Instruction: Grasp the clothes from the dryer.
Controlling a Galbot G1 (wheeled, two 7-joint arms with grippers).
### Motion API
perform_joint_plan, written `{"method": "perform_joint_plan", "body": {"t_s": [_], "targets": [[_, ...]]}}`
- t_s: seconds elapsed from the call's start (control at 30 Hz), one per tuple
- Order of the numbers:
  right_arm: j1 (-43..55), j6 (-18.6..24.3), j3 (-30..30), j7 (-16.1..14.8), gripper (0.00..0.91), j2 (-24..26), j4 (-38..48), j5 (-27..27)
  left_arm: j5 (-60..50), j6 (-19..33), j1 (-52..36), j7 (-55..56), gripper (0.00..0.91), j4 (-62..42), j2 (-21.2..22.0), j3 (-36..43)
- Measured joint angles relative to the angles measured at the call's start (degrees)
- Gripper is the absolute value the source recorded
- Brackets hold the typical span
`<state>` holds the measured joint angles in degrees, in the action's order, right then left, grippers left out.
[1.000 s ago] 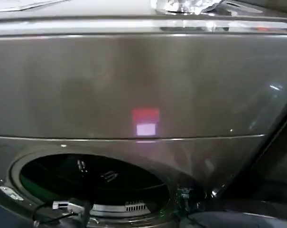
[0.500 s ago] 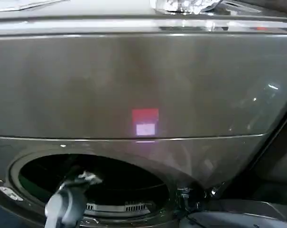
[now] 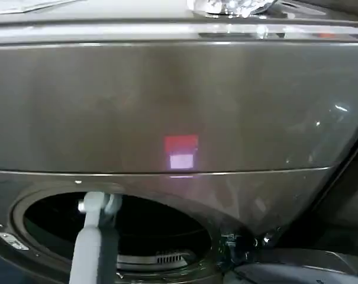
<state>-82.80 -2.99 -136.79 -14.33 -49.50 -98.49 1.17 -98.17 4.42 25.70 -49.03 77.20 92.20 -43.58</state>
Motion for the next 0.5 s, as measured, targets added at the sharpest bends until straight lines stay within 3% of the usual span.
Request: {"method": "perform_joint_plan", "body": {"t_s": [0.5], "targets": [[-1.0,0.0,-0.2,-0.3,0.907,-0.2,-0.3,0.2,1.4,0.4,-14.7,1.1,0.907,-22.0,0.0,-1.2]]}}
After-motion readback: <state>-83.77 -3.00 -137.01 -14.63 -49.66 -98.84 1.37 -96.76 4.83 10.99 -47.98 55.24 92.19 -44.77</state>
